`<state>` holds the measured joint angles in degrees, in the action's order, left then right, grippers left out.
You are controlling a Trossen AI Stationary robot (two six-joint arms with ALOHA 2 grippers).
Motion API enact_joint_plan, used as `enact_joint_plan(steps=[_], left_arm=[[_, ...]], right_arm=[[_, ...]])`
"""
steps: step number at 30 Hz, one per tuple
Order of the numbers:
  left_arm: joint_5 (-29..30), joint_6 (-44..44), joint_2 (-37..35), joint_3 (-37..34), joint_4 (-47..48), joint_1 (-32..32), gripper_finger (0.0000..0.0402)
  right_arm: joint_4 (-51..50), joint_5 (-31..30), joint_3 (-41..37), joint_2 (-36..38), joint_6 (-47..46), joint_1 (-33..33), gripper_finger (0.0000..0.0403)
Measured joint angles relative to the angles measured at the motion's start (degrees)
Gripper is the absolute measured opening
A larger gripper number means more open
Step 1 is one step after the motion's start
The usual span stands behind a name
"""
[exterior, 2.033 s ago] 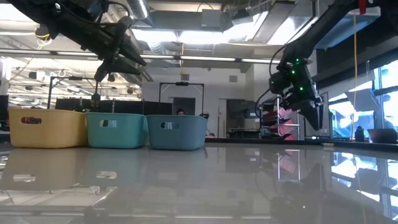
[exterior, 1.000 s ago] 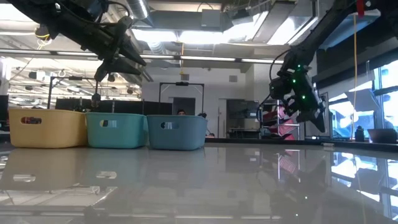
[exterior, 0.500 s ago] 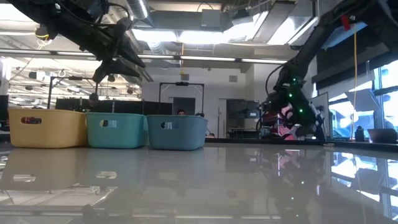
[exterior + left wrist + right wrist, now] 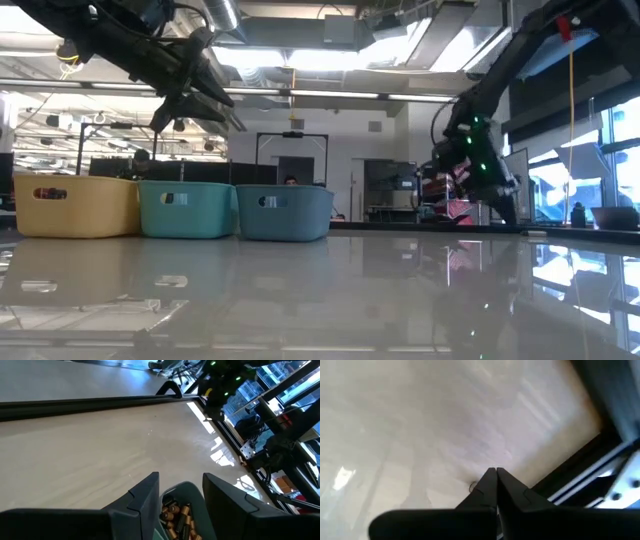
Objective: Sort batteries
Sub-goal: Put the silver battery into the green bin
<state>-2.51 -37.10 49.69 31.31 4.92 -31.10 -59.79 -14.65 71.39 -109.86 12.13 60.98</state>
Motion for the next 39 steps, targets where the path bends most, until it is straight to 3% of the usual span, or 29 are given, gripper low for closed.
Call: enact_joint_plan(steps=[4,9,20,24,28,33,39], left_arm=[[0.39,0.00,0.00,0.00,-0.01,-0.58,0.0141],[0.42,1.14,0.00,0.00,-0.01,-1.33,0.0141],[1.25,2.84,0.02,0.00,-0.03,-1.59,0.0141],[1.25,2.73,0.02,0.00,-0.03,-1.59,0.0141],[1.25,2.77,0.02,0.00,-0.05,-1.60,0.0141],[1.25,2.95,0.02,-0.02,-1.27,-1.63,0.0141],[0.84,2.50,0.02,-0.02,-1.36,-1.44,0.0141]], right_arm=[[-2.73,0.80,2.03,4.28,-0.12,-0.76,0.0000],[-14.50,6.99,1.88,6.32,2.04,-1.47,0.0014],[-12.82,-0.31,-7.21,6.09,6.72,-9.31,0.0169],[-9.20,-2.86,-12.13,5.84,8.85,-11.22,0.0202],[-7.50,-6.34,-13.34,4.34,10.65,-13.64,0.0197],[-7.88,1.58,-13.03,0.51,10.88,-15.93,0.0170],[-8.48,-0.14,-13.37,-3.35,9.43,-18.49,0.0128]])
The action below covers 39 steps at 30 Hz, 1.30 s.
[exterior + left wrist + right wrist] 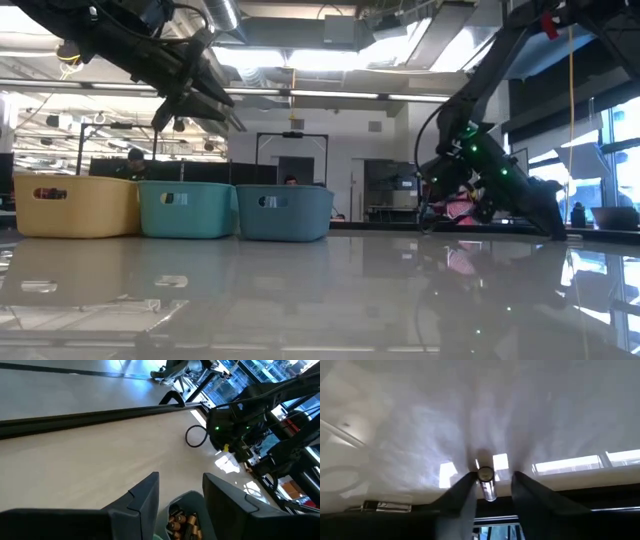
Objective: Sort batteries
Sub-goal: Put the silver battery into the green bin
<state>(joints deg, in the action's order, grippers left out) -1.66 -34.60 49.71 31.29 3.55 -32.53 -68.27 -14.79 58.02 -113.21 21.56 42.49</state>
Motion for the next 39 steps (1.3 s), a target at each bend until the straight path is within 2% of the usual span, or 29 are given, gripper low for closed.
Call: enact_joint_plan(steps=[5,6,12,15,21,24,27,30,35,39], left_arm=[[-0.99,-0.16,0.00,0.00,0.03,0.35,0.0141],[-0.99,-0.19,0.00,0.00,0.04,0.53,0.0141],[-1.08,-0.42,0.00,0.00,-0.02,1.43,0.0141],[-1.12,-0.48,0.00,0.00,-0.07,1.51,0.0141],[-1.14,-1.46,0.00,0.00,-0.56,1.57,0.0141],[-2.23,-1.35,0.00,0.00,-4.43,2.24,0.0141],[-3.26,-0.77,0.67,0.00,-11.24,3.70,0.0141],[-4.69,-3.65,3.32,0.01,-20.02,4.64,0.0141],[-11.51,-14.73,12.28,0.02,-33.26,4.84,0.0141],[-14.32,-22.27,20.12,0.02,-44.30,5.45,0.0141]], right_arm=[[-0.50,-0.15,-0.13,-0.26,-0.48,-1.02,0.0028],[-0.57,-0.09,-0.13,-0.26,-0.56,-1.02,0.0019],[-2.36,0.43,1.62,0.91,-2.59,-2.92,0.0024],[-2.49,4.87,4.35,4.24,-3.44,-3.68,0.0016],[-0.51,24.47,9.84,13.89,-7.11,-4.19,0.0016],[5.58,35.75,11.15,19.03,-9.65,-4.22,0.0016],[15.81,48.78,11.33,23.30,-13.83,-4.24,0.0016],[27.23,57.23,11.34,25.50,-19.46,-4.53,0.0016],[45.63,62.00,11.37,25.80,-29.57,-7.04,0.0017],[56.83,60.56,11.37,25.84,-35.13,-9.99,0.0018]])
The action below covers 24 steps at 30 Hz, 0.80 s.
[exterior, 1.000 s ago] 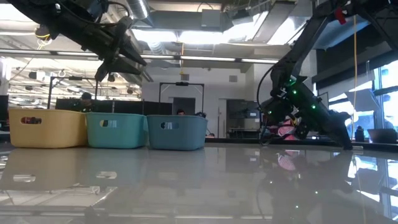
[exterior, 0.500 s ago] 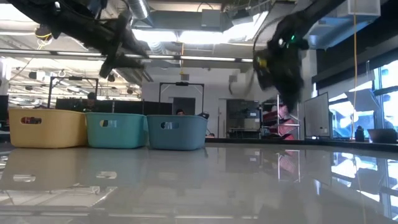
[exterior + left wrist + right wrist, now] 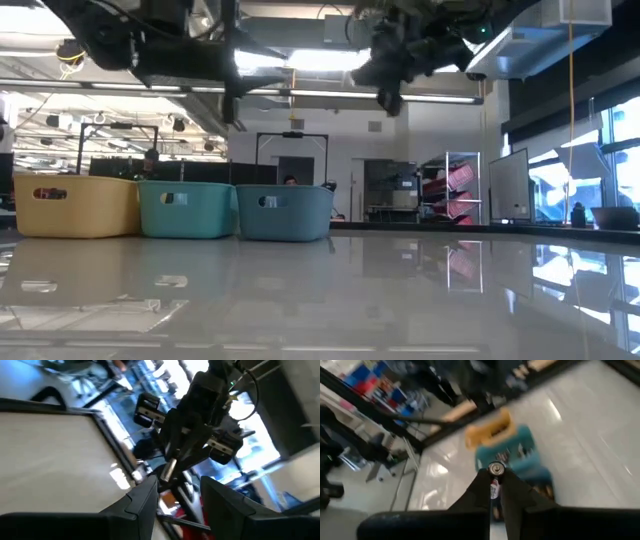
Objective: Sort batteries
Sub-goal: Put the silver battery into the green bin
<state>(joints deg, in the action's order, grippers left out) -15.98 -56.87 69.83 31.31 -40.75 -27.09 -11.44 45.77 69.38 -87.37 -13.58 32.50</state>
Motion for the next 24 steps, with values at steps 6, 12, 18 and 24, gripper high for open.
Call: enact_joint_plan(steps=[6,12,18,24], left_arm=[[-0.59,-0.14,7.46,2.68,-10.65,1.81,0.0141],[-0.55,4.91,10.87,6.69,-9.88,2.77,0.0141],[-1.26,7.94,12.76,9.68,-5.77,3.45,0.0141],[-3.43,9.86,14.13,10.91,-5.89,5.62,0.0141]], right_arm=[[8.61,-2.90,0.02,0.00,-10.63,-1.89,0.0018],[8.63,-2.46,0.02,-0.04,-12.82,-3.03,0.0018],[8.81,-3.32,0.02,-0.07,-13.49,-4.94,0.0019],[9.01,-5.34,0.02,-0.07,-13.87,-4.73,0.0019]])
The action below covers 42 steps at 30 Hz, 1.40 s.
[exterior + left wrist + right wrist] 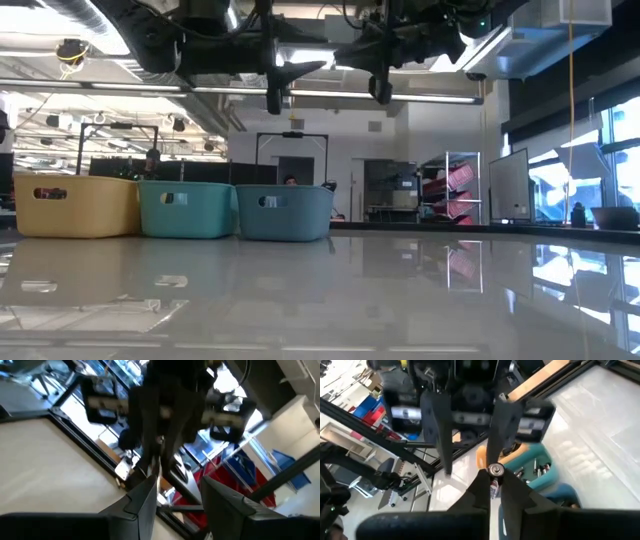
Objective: Sort batteries
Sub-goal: Put the silver battery into the green bin
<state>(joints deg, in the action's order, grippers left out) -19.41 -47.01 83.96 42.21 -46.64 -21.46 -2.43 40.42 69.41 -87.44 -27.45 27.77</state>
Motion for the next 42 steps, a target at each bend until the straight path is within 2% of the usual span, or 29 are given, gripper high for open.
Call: enact_joint_plan(steps=[17,31,42], left_arm=[[1.58,2.49,1.41,0.02,0.29,1.30,0.0141],[1.59,3.63,1.42,0.02,1.05,1.30,0.0141],[-1.41,3.54,1.42,0.00,5.37,1.30,0.0141]], right_arm=[[1.29,1.60,0.00,-0.04,-2.31,-0.92,0.0019],[3.54,-1.70,0.02,-2.71,-3.56,-3.39,0.0019],[6.40,-2.56,0.00,-3.04,-4.47,-2.99,0.0019]])
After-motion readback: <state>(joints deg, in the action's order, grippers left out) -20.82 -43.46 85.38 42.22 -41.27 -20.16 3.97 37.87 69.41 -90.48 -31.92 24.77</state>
